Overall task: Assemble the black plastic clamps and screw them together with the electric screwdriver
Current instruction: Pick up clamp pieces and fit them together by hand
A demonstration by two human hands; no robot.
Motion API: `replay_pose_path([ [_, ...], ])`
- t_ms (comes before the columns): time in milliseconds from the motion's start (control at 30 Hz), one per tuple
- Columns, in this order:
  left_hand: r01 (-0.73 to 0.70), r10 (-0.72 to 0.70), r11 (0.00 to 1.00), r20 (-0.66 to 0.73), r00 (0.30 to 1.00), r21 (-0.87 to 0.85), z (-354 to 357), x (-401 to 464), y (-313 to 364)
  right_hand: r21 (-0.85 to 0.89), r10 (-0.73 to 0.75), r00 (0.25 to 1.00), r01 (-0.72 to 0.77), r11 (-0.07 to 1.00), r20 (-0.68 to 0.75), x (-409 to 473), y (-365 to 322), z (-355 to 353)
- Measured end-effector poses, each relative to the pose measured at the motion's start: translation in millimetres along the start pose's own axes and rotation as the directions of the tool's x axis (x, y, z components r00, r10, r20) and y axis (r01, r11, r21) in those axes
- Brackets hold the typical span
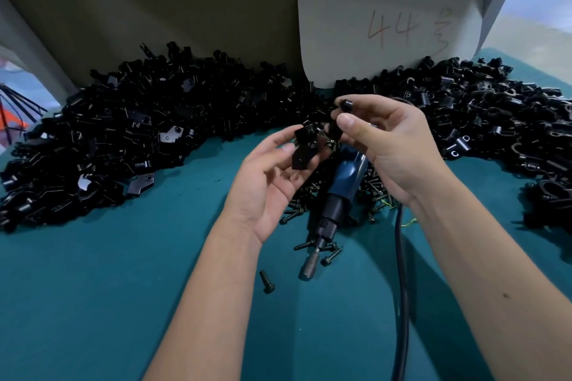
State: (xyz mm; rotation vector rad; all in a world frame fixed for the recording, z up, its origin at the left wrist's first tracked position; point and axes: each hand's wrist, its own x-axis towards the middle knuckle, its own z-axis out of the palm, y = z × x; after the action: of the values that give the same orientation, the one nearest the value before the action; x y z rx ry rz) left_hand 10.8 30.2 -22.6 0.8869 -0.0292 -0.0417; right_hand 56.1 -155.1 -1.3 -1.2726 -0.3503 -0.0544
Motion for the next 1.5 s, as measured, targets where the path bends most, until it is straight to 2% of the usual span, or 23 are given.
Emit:
replay_pose_path([
  [233,-0.038,0.039,0.999,-0.032,0.999,0.023,-1,2,-4,0.071,0.08,0.995,-0.084,0.994,0.054,-2,-1,0],
  [367,-0.163,0.181,0.969,-0.083,0.98,0.187,0,4,-7,0.07,0.108,0.988,-0.116,0.991,0.108,-1,-1,1],
  [467,-0.279,0.344,0.885,-0.119,0.931,0.373,0,5,-9,0.059,0.144,0.981,-0.152,0.987,0.127,-1,0,2],
  [533,-0.332,0.422,0.803,-0.08,0.903,0.494,-1,5,-9,0.061,0.161,0.98,-0.168,0.984,0.115,-1,1,3],
  [667,-0.388,0.492,0.65,0.027,0.87,0.653,4,3,-9,0.006,0.186,0.978,-0.187,0.982,0.093,0,2,7],
  [833,-0.413,0.538,0.546,0.072,0.84,0.729,8,2,-11,-0.117,0.255,0.945,-0.235,0.965,0.204,-3,4,5],
  [933,-0.399,0.532,0.569,0.049,0.846,0.719,5,2,-10,-0.181,0.188,0.969,-0.158,0.971,0.16,-3,4,8],
  [1067,-0.395,0.524,0.569,0.052,0.85,0.721,2,3,-9,-0.364,0.126,0.991,-0.101,0.926,0.046,-4,3,13],
  [1100,-0.397,0.515,0.58,0.058,0.855,0.712,3,3,-8,-0.449,0.113,0.992,-0.077,0.89,0.052,-5,2,13],
  [1200,-0.416,0.463,0.661,0.097,0.881,0.625,3,3,-7,-0.705,0.058,0.979,0.101,0.702,0.197,-6,-1,17],
  [1333,-0.375,0.368,0.779,0.116,0.922,0.502,-1,4,-4,-0.731,0.043,0.955,0.196,0.654,0.294,-7,-3,22],
  [1433,-0.363,0.372,0.79,0.086,0.924,0.494,0,4,-4,-0.763,0.052,0.962,0.179,0.622,0.269,-8,-2,24],
  [1500,-0.364,0.388,0.794,0.055,0.92,0.488,1,4,-5,-0.752,0.079,0.965,0.143,0.644,0.251,-8,-2,25],
])
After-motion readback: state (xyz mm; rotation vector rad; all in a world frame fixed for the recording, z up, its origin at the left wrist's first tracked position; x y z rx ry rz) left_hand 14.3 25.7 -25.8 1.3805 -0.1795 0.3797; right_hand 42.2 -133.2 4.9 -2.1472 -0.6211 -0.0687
